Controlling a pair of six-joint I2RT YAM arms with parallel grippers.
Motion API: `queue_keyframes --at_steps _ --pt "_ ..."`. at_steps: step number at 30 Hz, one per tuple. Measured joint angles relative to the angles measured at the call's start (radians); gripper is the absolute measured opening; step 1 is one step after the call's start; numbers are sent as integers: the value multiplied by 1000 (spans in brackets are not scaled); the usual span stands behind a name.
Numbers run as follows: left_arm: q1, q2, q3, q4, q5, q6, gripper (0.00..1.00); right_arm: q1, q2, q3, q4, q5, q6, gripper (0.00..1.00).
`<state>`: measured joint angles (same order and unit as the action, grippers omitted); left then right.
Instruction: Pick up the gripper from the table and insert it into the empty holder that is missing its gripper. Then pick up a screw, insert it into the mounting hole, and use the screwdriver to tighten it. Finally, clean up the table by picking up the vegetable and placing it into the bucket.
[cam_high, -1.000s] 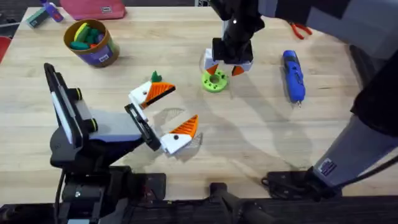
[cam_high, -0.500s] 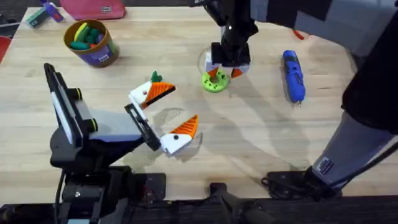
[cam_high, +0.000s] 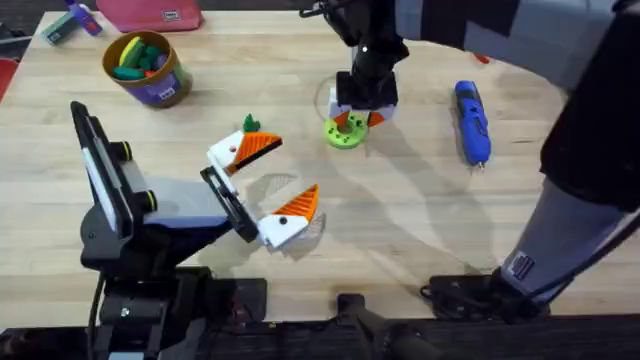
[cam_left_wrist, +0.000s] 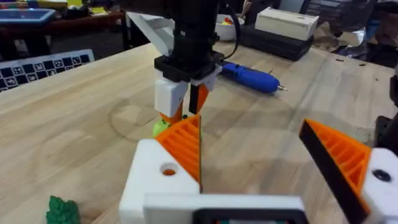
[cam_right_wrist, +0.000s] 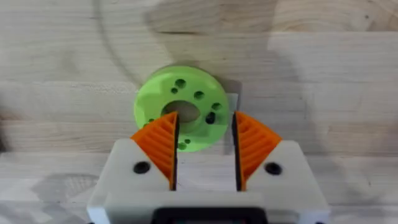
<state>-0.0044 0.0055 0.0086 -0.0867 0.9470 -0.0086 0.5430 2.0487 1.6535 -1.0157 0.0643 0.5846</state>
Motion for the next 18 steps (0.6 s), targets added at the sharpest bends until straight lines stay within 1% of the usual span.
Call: queue_keyframes --at_steps 7,12,18 --pt "0 0 0 0 0 0 985 2 0 0 0 0 0 390" --pt "0 0 0 0 0 0 985 4 17 0 1 4 0 302" --pt "0 0 0 0 0 0 985 4 17 0 -2 24 0 243"
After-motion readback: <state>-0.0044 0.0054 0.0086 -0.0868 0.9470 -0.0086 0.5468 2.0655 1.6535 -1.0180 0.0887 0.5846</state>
